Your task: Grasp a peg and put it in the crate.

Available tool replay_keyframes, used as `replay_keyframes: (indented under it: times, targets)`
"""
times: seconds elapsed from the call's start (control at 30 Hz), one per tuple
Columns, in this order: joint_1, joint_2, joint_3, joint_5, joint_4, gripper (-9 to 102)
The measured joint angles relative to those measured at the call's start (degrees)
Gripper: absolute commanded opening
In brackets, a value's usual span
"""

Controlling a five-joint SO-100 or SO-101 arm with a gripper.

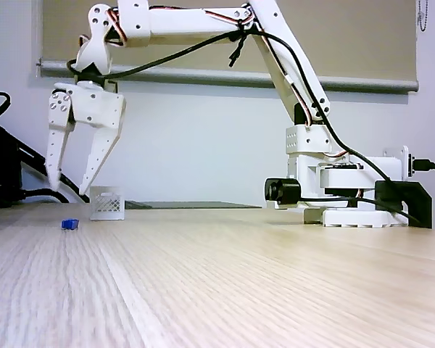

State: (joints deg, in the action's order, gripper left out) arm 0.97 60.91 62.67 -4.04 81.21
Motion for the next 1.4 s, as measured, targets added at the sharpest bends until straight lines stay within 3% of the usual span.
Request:
replay_keyframes:
  times: [0.47, 0.9, 1.13, 1.4]
  targets:
    - [-0.9, -2.9, 0.0, -9.6, 0.5, 17]
    - [-1.6, -6.9, -1.2, -10.3, 0.2, 17]
    - [-1.6, -7.3, -2.0, -10.3, -1.8, -2]
    - [-1.6, -7.3, -2.0, -9.3, -1.9, -1]
